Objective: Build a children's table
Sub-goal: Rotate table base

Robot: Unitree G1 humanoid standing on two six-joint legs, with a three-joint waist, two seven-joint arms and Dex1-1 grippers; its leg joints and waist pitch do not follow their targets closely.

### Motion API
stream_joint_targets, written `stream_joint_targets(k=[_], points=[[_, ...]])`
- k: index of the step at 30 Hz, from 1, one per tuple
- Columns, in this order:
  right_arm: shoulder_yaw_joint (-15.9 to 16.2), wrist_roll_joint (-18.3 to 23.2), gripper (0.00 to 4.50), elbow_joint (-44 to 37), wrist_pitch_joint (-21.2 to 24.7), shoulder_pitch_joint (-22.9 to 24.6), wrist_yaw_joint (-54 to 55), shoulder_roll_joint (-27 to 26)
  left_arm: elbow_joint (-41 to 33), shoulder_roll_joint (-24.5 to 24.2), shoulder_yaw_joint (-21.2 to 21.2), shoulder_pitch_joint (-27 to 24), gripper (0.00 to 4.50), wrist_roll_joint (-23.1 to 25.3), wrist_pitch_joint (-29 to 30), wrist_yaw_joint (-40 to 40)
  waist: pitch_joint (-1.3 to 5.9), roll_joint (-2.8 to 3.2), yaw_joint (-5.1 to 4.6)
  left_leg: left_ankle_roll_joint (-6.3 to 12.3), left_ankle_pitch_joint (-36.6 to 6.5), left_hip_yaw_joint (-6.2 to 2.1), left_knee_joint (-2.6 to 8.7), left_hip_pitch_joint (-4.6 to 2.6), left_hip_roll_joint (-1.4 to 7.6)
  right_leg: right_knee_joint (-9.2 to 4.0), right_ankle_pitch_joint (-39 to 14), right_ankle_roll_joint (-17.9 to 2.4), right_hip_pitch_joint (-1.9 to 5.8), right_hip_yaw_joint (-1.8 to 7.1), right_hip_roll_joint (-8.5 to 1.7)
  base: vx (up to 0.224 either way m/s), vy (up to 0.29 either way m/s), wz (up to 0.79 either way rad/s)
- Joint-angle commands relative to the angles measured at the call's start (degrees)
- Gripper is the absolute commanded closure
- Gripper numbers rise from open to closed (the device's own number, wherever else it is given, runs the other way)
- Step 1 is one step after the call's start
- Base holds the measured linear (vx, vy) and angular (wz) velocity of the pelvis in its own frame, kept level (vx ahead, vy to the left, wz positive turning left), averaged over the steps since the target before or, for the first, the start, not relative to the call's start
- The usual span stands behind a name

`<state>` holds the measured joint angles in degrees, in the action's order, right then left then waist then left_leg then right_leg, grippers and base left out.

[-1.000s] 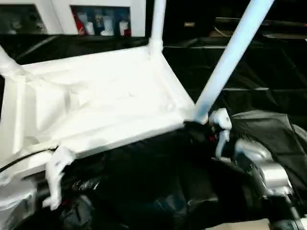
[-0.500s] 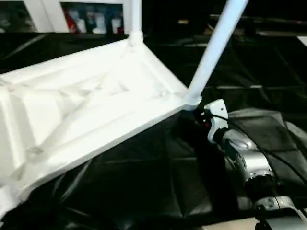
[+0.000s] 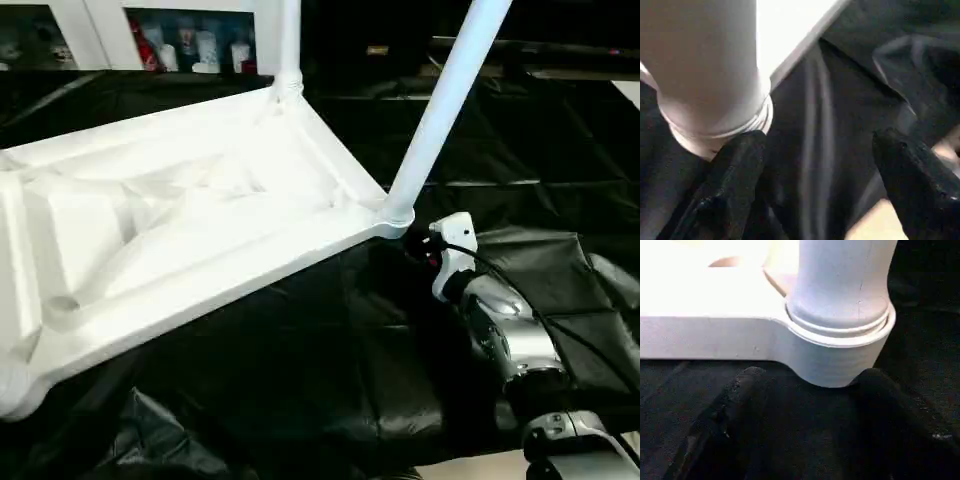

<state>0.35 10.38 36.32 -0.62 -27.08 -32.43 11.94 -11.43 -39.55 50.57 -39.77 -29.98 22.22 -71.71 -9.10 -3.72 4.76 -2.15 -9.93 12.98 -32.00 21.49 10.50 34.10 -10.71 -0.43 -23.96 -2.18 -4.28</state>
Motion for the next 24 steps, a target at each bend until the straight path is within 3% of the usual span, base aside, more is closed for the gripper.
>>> stream_joint_targets(k=[1,2,5,7,8,10,16,18,20,24], points=[[0.8,1.3,1.21,-2.6,-0.8,0.4,-3.0,-0.6,-0.3,0.0,0.5,-0.3,0.66,-0.9,-0.5,0.5,2.78,1.72,0.38,0.69,-18.0,-1.74,4.47,-1.7,3.54,-3.61,-13.6,-11.5,1.52,3.11,-3.53,0.0,0.0,0.0],[1.0,1.5,1.21,-3.0,-0.8,0.4,-3.8,-0.8,-0.2,0.0,0.0,-0.2,0.66,-0.7,-0.5,0.4,2.72,1.55,0.29,0.57,-18.2,-1.87,4.63,-1.49,3.6,-3.7,-14.7,-11.1,1.69,3.05,-3.58,0.0,0.0,0.0],[1.6,1.9,1.21,-4.3,-0.8,1.0,-5.9,-0.8,0.4,1.6,-0.2,1.7,0.66,-1.2,-1.8,1.9,2.86,1.38,0.45,0.22,-18.5,-1.8,4.52,-1.91,3.6,-3.93,-16.3,-10.6,1.44,3.13,-3.46,0.0,0.0,0.0],[1.8,2.1,1.21,-4.7,-1.0,1.3,-6.8,-0.8,0.6,2.9,-0.3,3.8,0.66,-2.3,-2.8,3.4,2.94,1.41,0.41,0.17,-17.9,-1.93,4.53,-1.55,3.56,-3.77,-16.1,-10.7,1.68,3.07,-3.5,0.0,0.0,0.0],[1.9,1.9,1.21,-4.5,-1.2,1.3,-7.0,-0.8,0.4,3.4,-0.6,4.9,0.66,-3.1,-2.7,4.1,3.12,1.52,0.57,-0.03,-17.9,-1.79,4.42,-1.91,3.57,-3.81,-16.1,-10.9,1.52,3.08,-3.44,0.0,0.0,0.0],[2.1,1.2,1.21,-4.2,-1.6,1.5,-7.3,-0.7,-0.4,3.9,-1.8,6.0,0.66,-4.0,-1.8,5.3,3.28,1.57,0.62,0.03,-16.9,-1.79,4.31,-1.76,3.5,-3.59,-14.5,-11.3,1.65,3.05,-3.31,0.0,0.0,0.0],[2.3,1.1,1.21,-4.9,-1.4,2.1,-8.5,-0.5,-0.1,2.9,-3.2,2.6,0.66,-3.4,0.3,3.4,3.72,1.45,0.59,0.74,-14.9,-1.64,3.93,-1.64,3.53,-3.34,-11.7,-11.8,1.91,3.11,-3.0,0.0,0.0,0.0],[2.4,1.1,1.21,-4.8,-1.6,2.2,-8.8,-0.5,-2.8,2.1,-3.9,1.3,0.66,-5.8,3.5,2.6,3.68,1.58,0.76,0.54,-15.6,-1.55,3.93,-1.91,3.69,-3.32,-11.8,-12.5,1.73,3.08,-2.85,0.0,0.0,0.0],[2.5,2.1,1.21,-5.7,-1.0,2.4,-10.0,-1.0,-6.2,1.6,-5.6,3.1,0.66,-8.8,6.0,3.8,3.56,1.54,0.88,0.0,-17.0,-1.53,4.02,-2.02,3.67,-3.44,-13.4,-12.7,1.63,3.04,-2.74,0.0,0.0,0.0],[4.7,4.5,1.21,-9.8,1.3,3.4,-15.5,-1.8,-10.5,1.9,-13.7,8.2,0.66,-6.2,5.4,7.7,3.5,1.52,1.16,-0.25,-19.2,-1.84,4.24,-2.0,3.68,-3.77,-17.1,-10.9,1.66,3.06,-2.92,0.0,0.0,0.0]])
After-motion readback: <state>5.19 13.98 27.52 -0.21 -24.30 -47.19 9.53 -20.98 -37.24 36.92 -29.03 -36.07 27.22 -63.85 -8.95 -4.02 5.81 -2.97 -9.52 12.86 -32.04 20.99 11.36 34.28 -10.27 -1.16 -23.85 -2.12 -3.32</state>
